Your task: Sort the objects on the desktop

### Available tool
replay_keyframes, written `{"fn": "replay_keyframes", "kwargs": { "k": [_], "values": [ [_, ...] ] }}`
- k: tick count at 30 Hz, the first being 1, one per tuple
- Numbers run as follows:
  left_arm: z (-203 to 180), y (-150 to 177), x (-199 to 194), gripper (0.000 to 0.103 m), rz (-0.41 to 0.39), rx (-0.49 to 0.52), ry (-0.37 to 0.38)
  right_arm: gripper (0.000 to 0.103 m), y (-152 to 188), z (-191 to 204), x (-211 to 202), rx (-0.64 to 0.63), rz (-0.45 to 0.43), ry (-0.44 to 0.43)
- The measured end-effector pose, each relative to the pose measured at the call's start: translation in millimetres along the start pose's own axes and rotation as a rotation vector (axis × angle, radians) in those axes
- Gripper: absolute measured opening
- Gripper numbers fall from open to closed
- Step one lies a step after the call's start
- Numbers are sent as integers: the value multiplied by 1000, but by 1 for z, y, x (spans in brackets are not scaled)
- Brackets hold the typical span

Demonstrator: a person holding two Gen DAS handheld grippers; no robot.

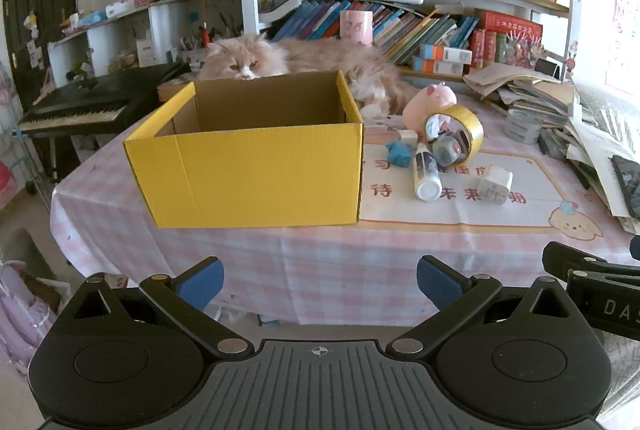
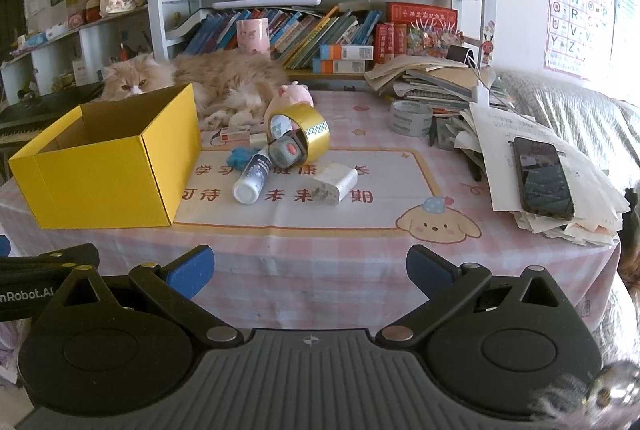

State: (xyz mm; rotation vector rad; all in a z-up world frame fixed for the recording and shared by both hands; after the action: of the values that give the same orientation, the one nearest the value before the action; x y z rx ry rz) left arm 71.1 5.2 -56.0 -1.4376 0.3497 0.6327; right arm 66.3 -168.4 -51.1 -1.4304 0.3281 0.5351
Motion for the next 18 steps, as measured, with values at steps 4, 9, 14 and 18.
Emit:
{"fn": "replay_keyframes", "kwargs": {
  "k": [4,9,14,18],
  "values": [
    [0,-1,1,103,2,-3,-2,103,0,0,0,0,0,1],
    [0,0,1,103,3,-3,-1,103,0,0,0,1,1,1],
    [2,1,5,103,13,-2,2,103,1,2,4,4,10,-2],
    [3,1,8,103,23,-4,-10,103,1,3,6,-2,10,-8]
  ]
}}
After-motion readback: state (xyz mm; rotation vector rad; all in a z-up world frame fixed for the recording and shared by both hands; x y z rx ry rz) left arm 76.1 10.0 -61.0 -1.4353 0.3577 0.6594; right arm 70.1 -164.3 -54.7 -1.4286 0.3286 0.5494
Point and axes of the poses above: each gripper's, at about its wrist camera, not at the fingertips, and x roughly the way its jaws point, z to its left, y to its underside, the point moved 9 cm from there along x, roughly the way its jaws point, and after that the axes turned 9 degrees about -y, right-handed, at the moved point
